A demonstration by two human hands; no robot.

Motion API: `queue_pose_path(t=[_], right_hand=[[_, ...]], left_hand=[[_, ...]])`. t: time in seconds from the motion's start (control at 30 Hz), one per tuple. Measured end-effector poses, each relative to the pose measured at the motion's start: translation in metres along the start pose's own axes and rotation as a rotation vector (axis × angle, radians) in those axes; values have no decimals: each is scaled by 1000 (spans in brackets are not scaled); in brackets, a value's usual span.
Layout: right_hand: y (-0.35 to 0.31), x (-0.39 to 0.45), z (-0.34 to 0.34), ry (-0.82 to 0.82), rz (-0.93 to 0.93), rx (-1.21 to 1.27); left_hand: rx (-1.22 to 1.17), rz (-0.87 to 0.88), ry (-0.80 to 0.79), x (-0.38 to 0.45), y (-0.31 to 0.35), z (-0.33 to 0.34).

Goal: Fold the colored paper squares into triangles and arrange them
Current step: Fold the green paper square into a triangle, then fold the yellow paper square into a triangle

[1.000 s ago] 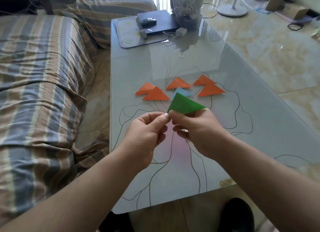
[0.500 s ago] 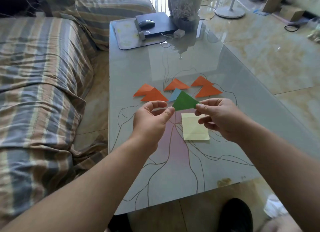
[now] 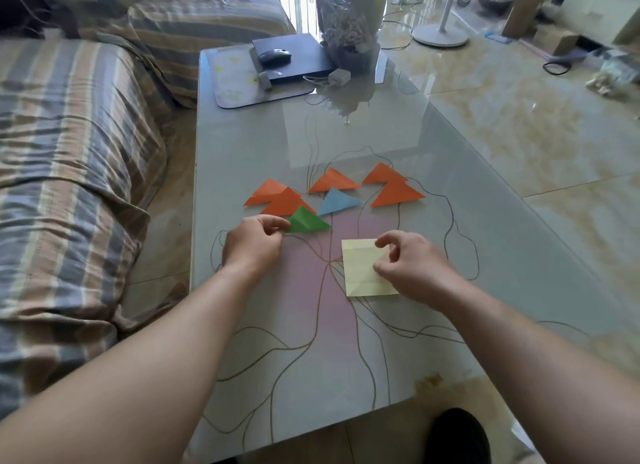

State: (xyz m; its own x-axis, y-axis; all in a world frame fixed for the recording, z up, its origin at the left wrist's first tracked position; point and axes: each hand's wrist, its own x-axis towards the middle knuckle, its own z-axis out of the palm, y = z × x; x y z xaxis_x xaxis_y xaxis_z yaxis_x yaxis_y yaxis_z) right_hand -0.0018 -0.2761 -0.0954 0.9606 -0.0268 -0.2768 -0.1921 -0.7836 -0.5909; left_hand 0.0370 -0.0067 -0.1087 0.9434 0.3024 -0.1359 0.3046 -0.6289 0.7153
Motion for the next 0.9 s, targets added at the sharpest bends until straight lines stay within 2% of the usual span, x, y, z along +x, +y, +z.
queue_pose_path(t=[0.2, 0.33, 0.4, 0.47, 0.57, 0.7, 0.9], right_hand=[[-4, 0, 2, 5, -11, -77], [-7, -1, 1, 45, 43, -64], [-10, 1, 2, 68, 91, -76], [-12, 0, 4, 58, 116, -107], [-16, -3, 7, 1, 114, -101], [-18, -9, 8, -50, 107, -8], [-14, -13, 7, -20, 92, 114]], left_hand=[[129, 52, -10, 7, 2, 8], [164, 178, 22, 0, 9, 13], [206, 257, -52, -7, 16, 21], [252, 298, -211, -21, 27, 32], [447, 318, -365, -41, 44, 44], [468, 303, -395, -52, 56, 48], [445, 318, -432, -63, 53, 41]])
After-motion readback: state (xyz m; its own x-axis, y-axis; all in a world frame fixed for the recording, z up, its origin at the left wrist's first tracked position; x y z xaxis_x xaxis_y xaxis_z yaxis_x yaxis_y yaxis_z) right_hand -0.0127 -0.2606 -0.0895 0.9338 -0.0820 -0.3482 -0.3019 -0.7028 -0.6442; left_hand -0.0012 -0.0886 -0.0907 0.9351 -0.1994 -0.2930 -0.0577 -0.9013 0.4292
